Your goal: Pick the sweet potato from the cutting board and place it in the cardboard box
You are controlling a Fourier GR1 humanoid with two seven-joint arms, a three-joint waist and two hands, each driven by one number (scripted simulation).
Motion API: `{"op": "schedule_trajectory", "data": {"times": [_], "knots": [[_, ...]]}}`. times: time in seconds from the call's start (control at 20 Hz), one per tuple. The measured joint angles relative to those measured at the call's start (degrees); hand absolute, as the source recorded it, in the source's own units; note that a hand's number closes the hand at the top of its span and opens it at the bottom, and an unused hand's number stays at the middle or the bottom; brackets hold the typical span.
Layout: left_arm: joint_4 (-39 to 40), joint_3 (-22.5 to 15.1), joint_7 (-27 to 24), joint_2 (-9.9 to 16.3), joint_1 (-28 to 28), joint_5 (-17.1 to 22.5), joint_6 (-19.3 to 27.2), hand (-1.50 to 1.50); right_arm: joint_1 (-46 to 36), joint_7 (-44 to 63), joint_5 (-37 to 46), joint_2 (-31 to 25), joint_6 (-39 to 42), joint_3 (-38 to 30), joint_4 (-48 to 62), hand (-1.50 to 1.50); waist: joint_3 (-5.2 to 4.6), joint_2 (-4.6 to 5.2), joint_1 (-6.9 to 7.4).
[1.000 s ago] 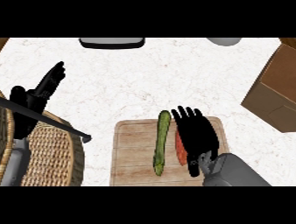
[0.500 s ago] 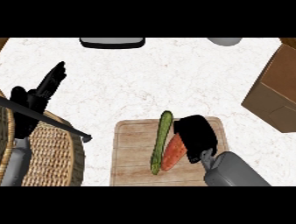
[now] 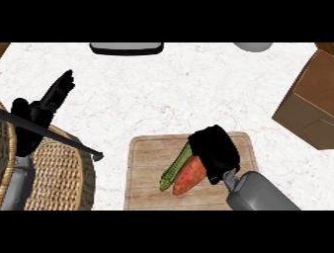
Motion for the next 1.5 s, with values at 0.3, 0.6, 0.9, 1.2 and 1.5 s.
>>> {"op": "schedule_trajectory", "data": {"times": [0.3, 0.6, 0.9, 1.2, 1.5], "knots": [[0.1, -0.1, 0.0, 0.0, 0.0, -0.2, -0.2, 0.0, -1.3, -10.8, -3.0, 1.7, -5.3, -2.3, 1.5, 1.5, 0.03, 0.11, 0.15], [-0.3, 0.1, 0.3, -0.1, 0.3, -0.1, -0.3, 0.0, -2.2, -14.2, -1.2, -0.3, -6.8, -4.0, -6.7, 1.5, -0.05, 0.03, -0.22], [-0.6, 0.4, 0.2, 0.0, 0.8, -0.3, -0.2, 0.0, -2.7, -9.9, -2.1, -1.4, -3.2, -10.4, -19.0, 1.5, -0.02, -0.06, -0.63], [-0.5, 0.5, 0.1, 0.0, 1.0, -0.4, 0.2, 0.0, -4.0, -0.8, -4.9, 0.7, -3.1, -22.2, -24.9, 1.5, 0.01, -0.16, -0.86], [-0.3, 0.1, -0.4, -0.1, 0.4, -0.5, 0.2, 0.0, -8.5, 1.2, -8.2, -1.5, -3.5, -35.0, -20.5, 1.5, 0.04, 0.03, -0.25]]}}
